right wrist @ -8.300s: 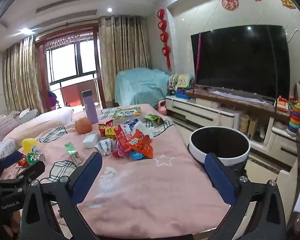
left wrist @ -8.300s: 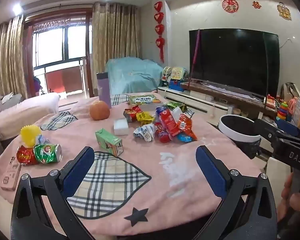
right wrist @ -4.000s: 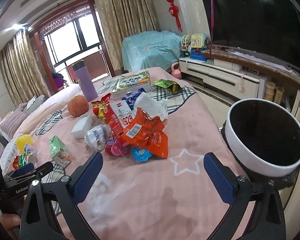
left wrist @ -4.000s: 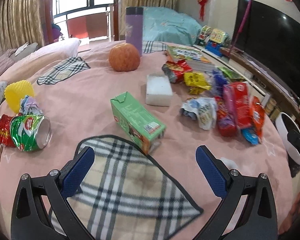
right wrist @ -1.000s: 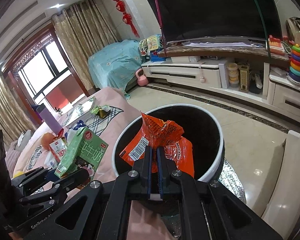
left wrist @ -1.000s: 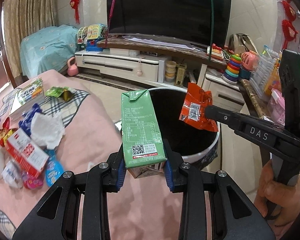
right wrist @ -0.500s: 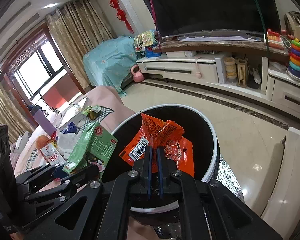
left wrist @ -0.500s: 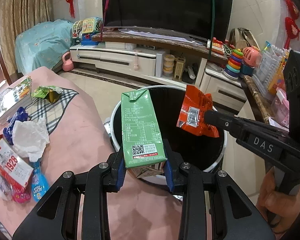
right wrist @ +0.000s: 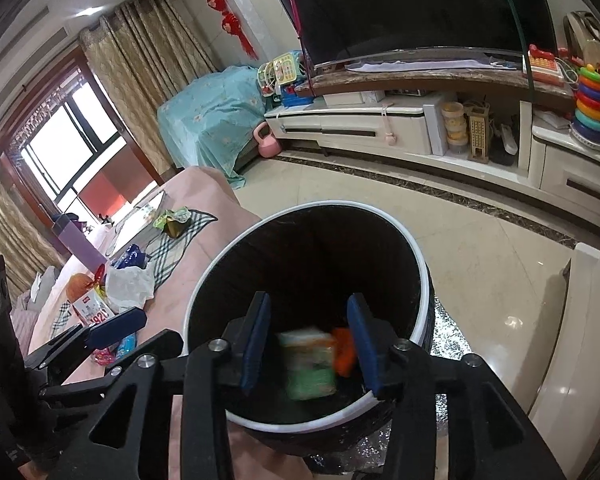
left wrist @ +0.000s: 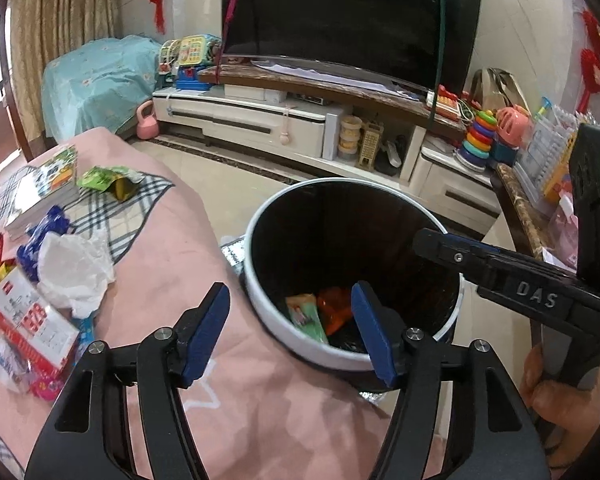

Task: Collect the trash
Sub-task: 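Withdraw both open tools from the bin back toward the table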

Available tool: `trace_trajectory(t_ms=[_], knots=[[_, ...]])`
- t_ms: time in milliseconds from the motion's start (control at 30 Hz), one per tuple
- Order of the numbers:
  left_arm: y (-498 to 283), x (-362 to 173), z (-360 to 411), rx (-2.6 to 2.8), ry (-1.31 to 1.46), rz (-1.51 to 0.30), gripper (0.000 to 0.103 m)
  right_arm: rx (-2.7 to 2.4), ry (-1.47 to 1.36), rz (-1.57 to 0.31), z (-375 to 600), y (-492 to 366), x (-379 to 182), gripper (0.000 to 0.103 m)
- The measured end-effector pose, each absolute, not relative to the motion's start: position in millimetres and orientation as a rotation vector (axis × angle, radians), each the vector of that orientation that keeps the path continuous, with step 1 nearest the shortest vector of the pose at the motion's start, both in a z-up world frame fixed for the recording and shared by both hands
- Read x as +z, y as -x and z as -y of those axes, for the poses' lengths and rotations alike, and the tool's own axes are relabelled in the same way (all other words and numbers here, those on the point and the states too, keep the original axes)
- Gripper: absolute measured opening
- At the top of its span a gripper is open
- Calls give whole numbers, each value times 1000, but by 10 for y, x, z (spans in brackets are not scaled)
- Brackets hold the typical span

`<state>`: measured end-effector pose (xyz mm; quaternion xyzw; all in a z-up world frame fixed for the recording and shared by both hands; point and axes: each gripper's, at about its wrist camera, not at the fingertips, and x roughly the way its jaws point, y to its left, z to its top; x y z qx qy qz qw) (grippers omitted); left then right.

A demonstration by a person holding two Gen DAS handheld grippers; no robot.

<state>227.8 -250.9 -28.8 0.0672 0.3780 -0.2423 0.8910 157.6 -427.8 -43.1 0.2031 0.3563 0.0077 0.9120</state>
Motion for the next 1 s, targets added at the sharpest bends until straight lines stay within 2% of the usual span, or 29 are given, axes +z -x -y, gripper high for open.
trace_trajectory(t_ms=[100, 167, 333, 1000], knots=[[-2229, -286, 2382, -488, -118, -782, 72, 22, -422, -723, 4246, -1550, -397, 62], [-2184, -293, 2282, -472, -109, -781, 75, 32, -425, -714, 4196, -1521, -379, 76], [-2076, -312, 1975, -424, -64, -777, 76, 57, -432, -701, 4029, -1452, -355, 89], [-1758, -539, 721, -212, 70, -813, 77, 200, -406, -748, 3141, -1302, -493, 92]])
